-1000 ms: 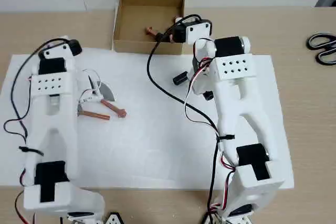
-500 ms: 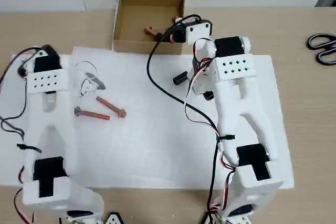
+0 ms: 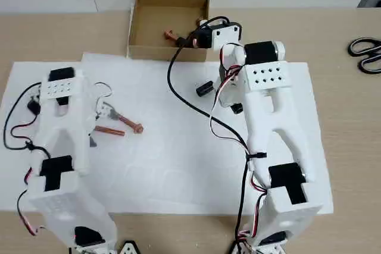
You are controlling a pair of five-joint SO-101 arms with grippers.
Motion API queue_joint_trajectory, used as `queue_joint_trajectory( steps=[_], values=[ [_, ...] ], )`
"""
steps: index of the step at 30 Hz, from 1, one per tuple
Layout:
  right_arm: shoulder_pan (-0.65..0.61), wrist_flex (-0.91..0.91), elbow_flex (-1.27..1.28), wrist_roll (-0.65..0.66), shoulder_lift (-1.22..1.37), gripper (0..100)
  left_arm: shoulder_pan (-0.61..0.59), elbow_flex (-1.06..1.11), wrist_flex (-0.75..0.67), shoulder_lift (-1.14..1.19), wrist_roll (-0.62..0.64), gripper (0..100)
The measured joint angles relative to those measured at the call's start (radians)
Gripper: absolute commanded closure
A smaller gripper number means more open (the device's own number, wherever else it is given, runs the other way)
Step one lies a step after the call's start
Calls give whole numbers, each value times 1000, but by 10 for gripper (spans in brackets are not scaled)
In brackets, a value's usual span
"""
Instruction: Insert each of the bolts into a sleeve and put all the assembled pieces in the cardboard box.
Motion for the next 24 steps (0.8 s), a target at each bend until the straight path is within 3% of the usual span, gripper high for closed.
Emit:
queue_joint_trajectory(
  steps=[5, 15, 24],
  values=[
    [-2, 0, 0, 0, 0, 993, -61, 0, -37, 8, 8, 684],
    [-2, 0, 0, -3, 0, 993, -60, 0, -55, 8, 11, 687],
    [-2, 0, 0, -3, 0, 993, -52, 0, -87, 8, 20, 874]
  ],
)
